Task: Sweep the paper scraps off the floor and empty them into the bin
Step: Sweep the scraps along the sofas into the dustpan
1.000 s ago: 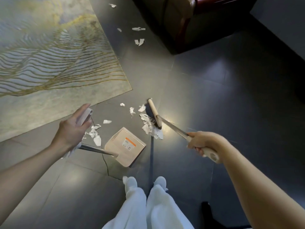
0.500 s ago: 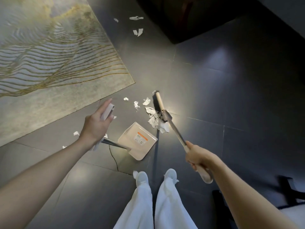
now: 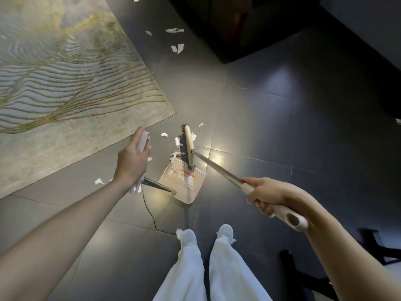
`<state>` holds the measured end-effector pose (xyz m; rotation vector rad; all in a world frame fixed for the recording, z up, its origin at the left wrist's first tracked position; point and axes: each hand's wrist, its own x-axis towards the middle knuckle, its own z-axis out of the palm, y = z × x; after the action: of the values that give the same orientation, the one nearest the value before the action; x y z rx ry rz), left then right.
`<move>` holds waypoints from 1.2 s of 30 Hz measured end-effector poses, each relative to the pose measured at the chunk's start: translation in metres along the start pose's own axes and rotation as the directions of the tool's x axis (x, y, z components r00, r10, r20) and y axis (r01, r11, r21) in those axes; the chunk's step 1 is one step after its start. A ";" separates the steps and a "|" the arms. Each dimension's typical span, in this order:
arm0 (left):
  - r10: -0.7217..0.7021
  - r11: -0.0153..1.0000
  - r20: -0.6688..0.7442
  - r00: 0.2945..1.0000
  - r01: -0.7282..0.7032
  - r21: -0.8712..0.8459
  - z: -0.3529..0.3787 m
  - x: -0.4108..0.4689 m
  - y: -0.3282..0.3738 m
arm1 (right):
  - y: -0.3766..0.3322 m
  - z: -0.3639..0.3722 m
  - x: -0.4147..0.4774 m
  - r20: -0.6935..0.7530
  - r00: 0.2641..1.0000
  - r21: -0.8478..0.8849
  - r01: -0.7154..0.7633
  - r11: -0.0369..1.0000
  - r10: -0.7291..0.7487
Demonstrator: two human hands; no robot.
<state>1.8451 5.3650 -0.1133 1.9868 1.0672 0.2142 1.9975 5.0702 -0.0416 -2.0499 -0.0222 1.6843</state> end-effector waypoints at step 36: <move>-0.268 0.961 -0.301 0.915 0.233 -0.148 -0.010 0.055 0.006 | -0.164 -0.046 0.086 0.221 0.974 -0.599 0.095 0.795 0.049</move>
<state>1.8778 5.4109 -0.1150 1.7310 1.4736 0.4569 2.1079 5.2252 -0.0539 -2.2471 -0.7605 2.0770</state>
